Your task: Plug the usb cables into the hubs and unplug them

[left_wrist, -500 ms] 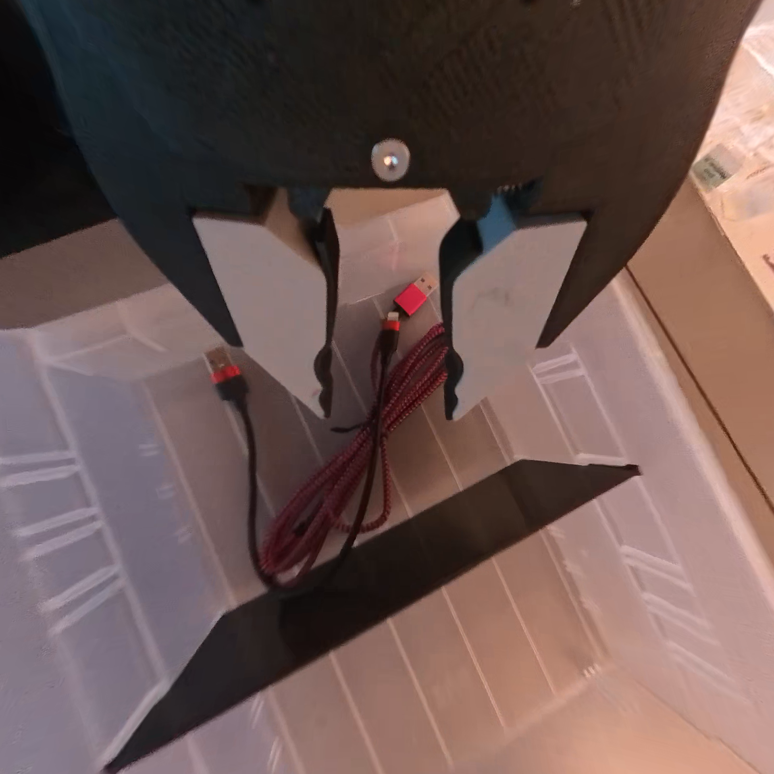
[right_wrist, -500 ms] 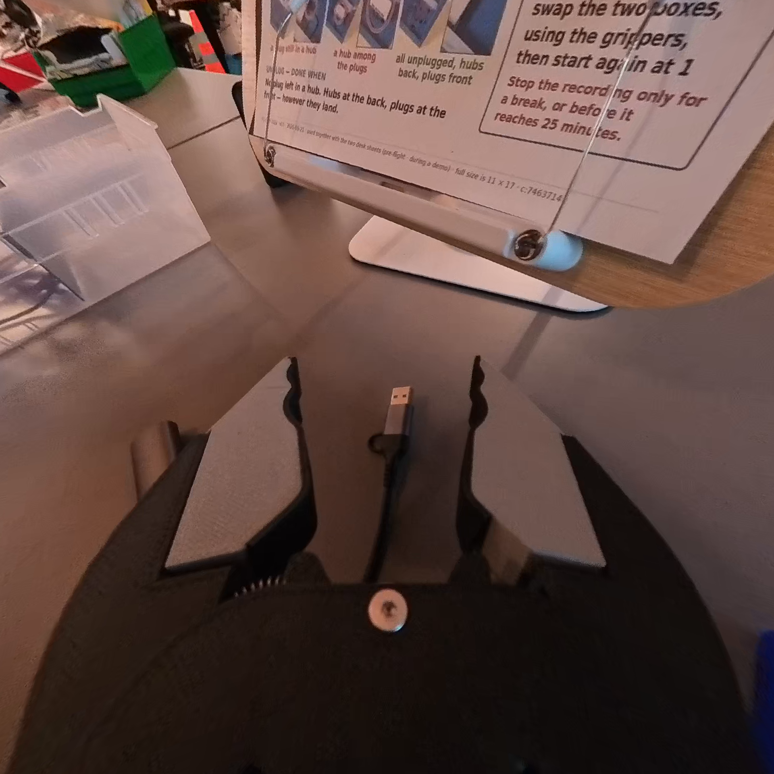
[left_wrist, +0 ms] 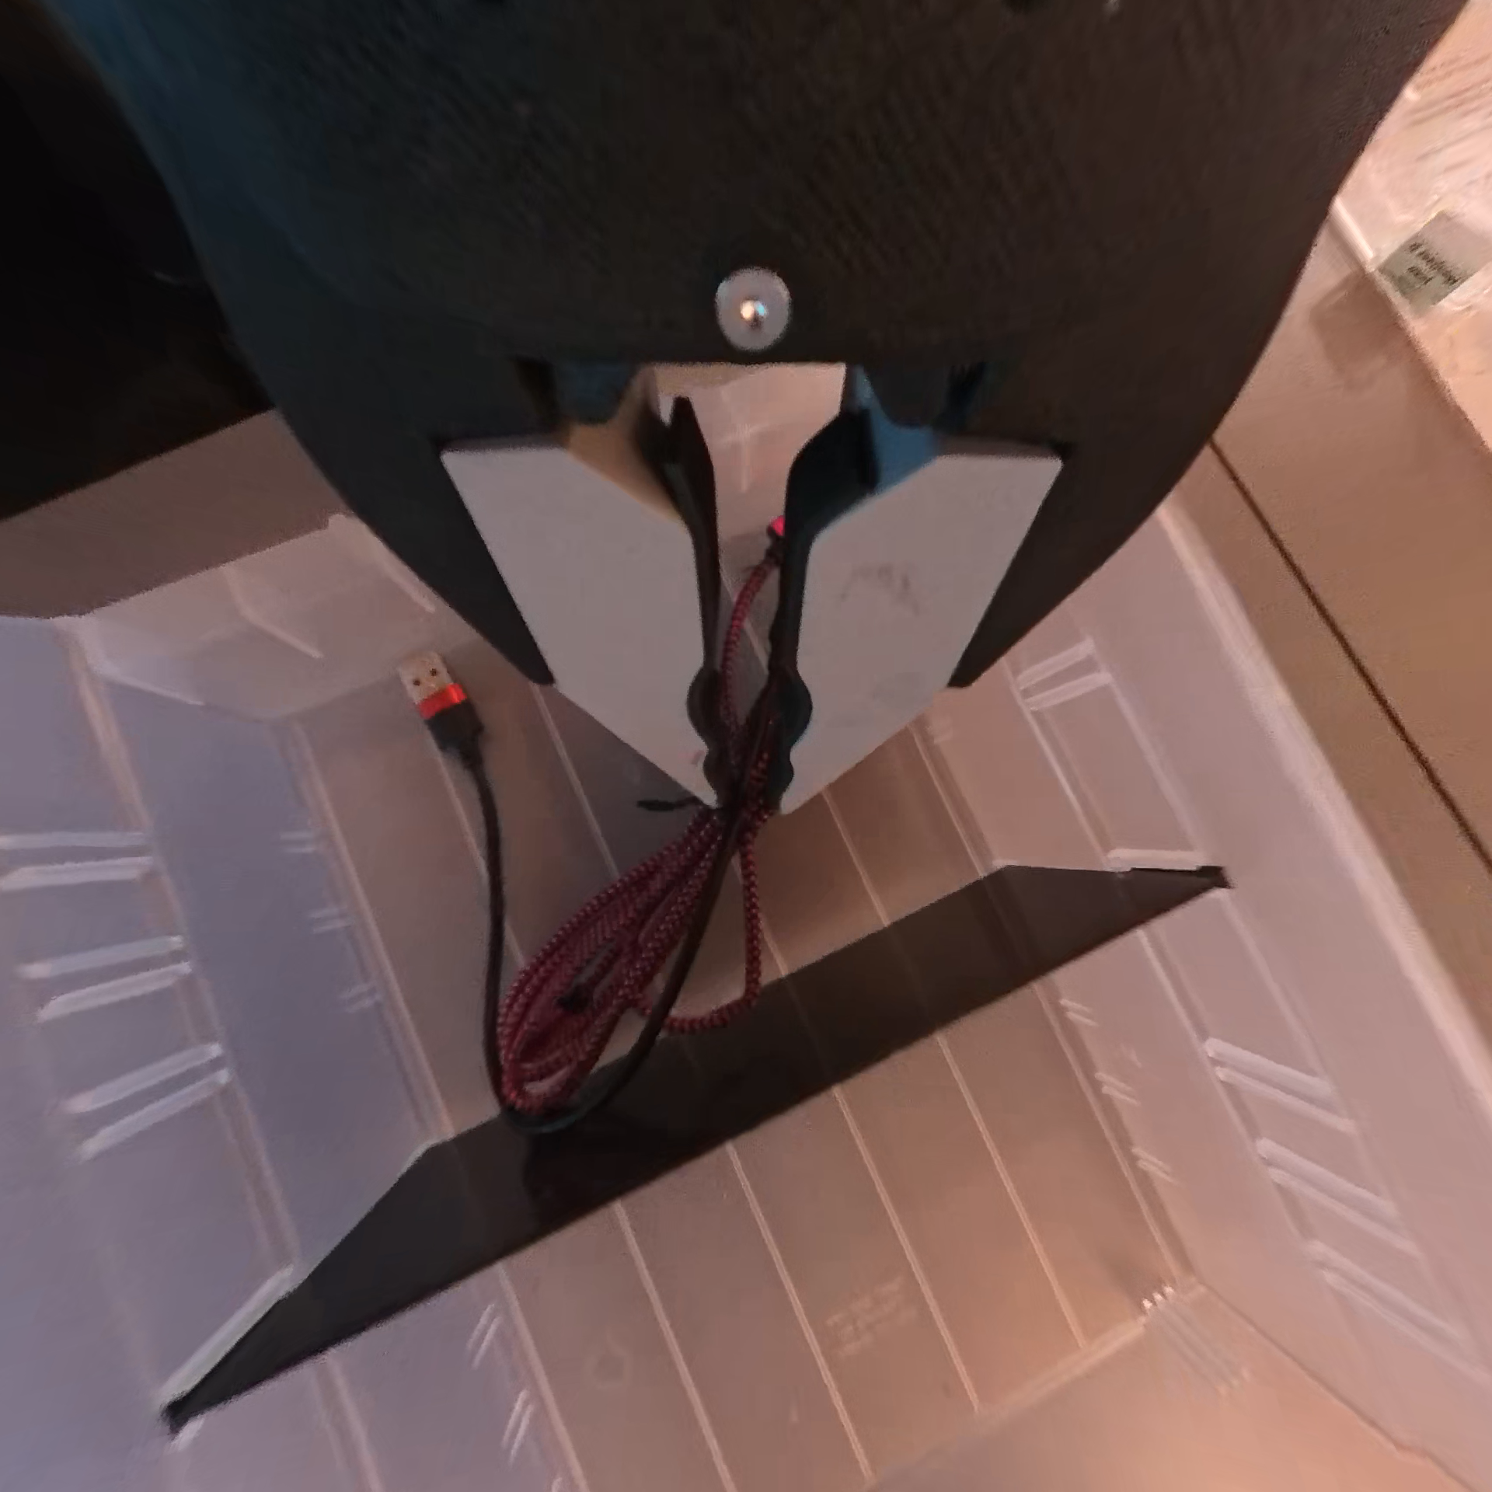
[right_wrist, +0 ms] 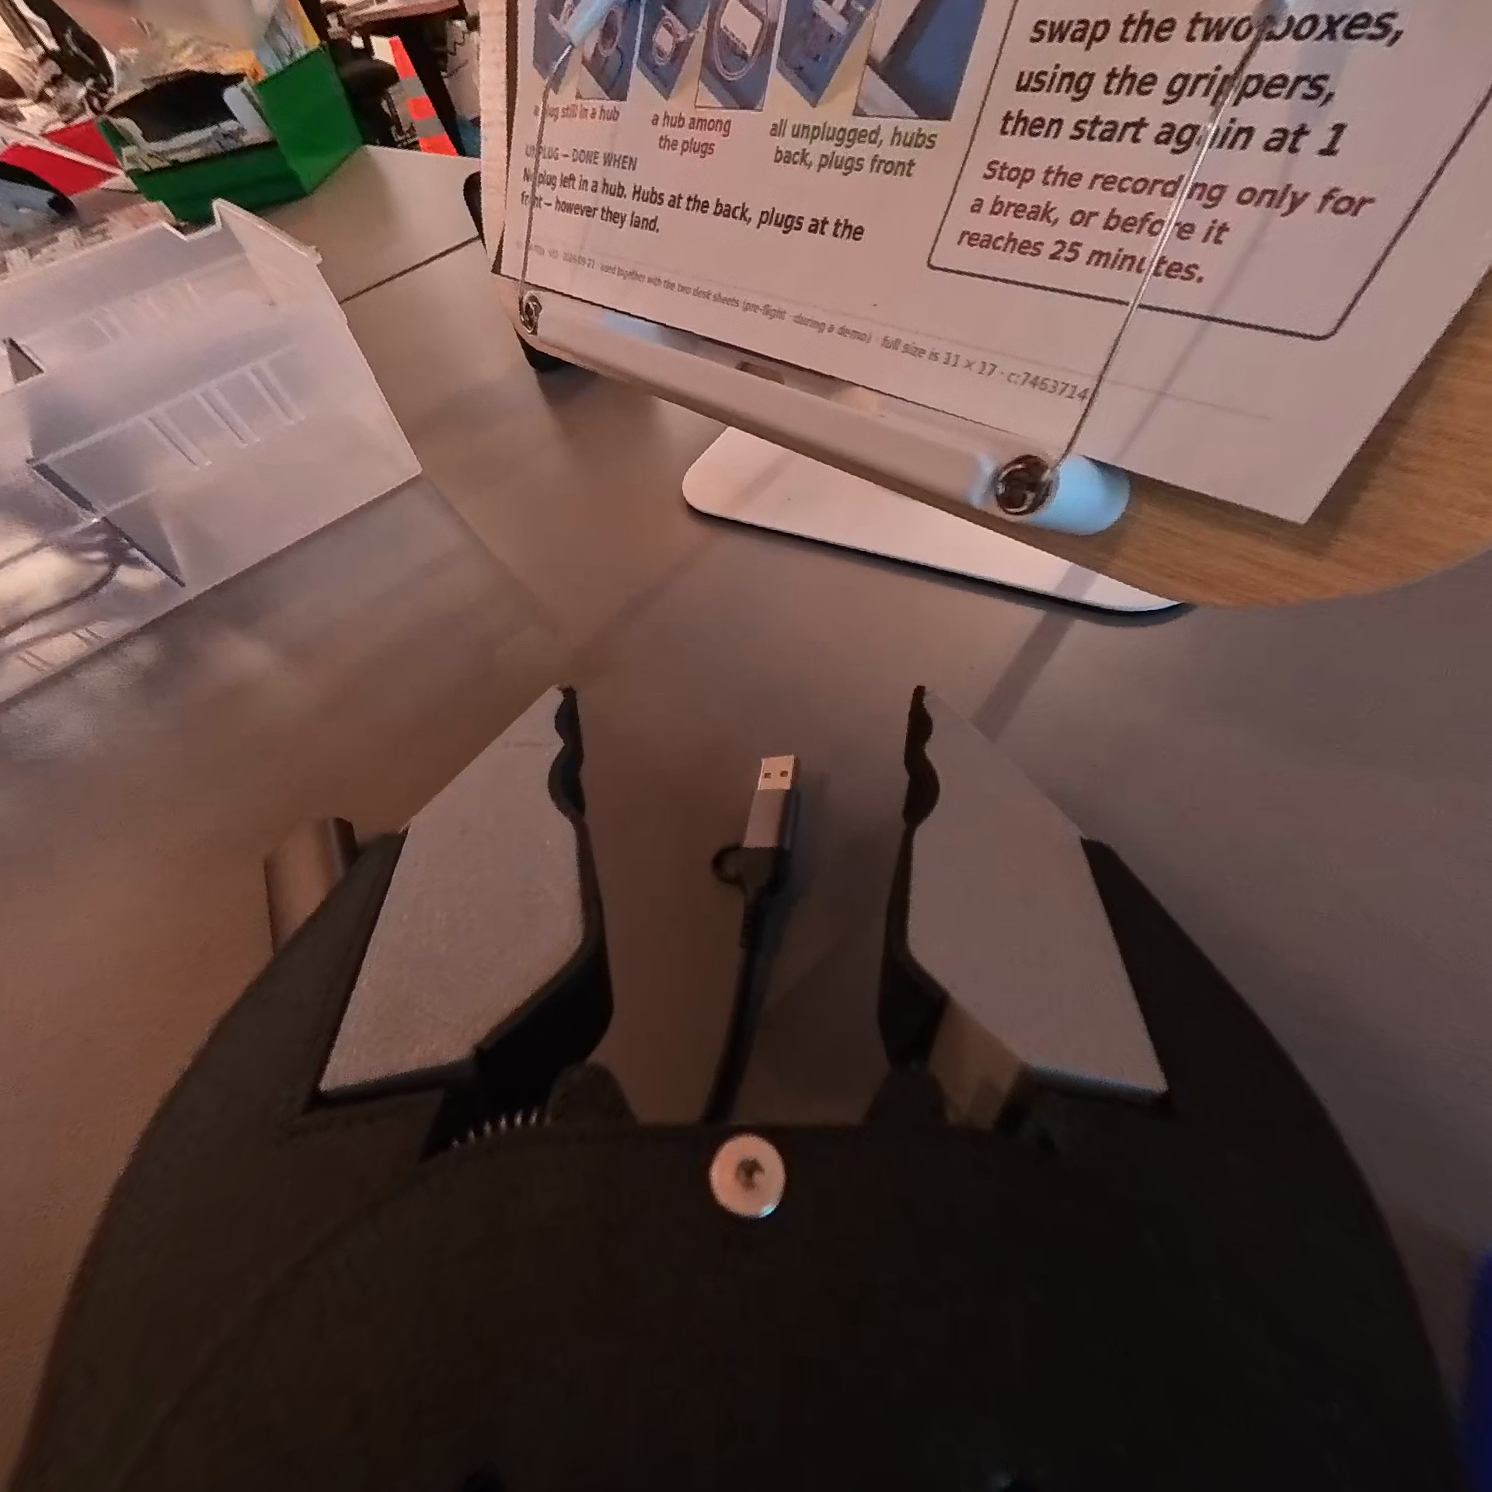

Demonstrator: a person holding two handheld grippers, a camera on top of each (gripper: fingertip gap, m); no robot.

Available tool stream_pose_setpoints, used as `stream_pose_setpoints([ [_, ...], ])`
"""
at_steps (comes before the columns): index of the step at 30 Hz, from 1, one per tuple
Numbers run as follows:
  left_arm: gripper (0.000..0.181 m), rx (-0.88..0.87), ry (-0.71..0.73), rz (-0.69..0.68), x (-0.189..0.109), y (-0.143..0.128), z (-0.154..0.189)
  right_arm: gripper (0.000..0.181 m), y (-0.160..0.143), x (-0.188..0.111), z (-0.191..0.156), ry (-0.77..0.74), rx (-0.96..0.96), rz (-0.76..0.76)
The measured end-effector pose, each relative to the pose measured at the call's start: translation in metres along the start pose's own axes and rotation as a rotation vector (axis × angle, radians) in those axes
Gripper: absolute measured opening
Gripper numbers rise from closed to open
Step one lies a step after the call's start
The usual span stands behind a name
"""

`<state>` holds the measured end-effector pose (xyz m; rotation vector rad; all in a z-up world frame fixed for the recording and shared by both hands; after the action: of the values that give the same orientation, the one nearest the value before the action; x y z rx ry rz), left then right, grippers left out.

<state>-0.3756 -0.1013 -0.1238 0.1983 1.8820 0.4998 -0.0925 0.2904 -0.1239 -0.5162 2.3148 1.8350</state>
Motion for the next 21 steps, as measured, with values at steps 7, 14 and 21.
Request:
stream_pose_setpoints([
  [7, 0.001, -0.013, 0.009, 0.078, -0.038, 0.020, -0.012, 0.077, 0.001, 0.000, -0.002, 0.005, -0.002, 0.005],
  [14, 0.001, -0.025, 0.213, 0.333, -0.085, 0.056, -0.037, 0.077, 0.002, -0.001, -0.003, 0.010, -0.001, 0.013],
  [21, 0.001, 0.081, 0.360, 0.601, -0.174, 0.105, -0.016, 0.079, 0.008, -0.004, -0.007, 0.033, -0.017, 0.033],
])
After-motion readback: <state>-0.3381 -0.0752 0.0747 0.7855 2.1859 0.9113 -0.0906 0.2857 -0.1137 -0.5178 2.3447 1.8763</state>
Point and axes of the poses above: each gripper's, where its closed fingertips meet, x out along the fingers, y out of its top, z = x × y across the jaws, the point moved 4 cm from there along -x, back along the fingers, and after that the axes turned 14 degrees about y, right-handed, at the moved point
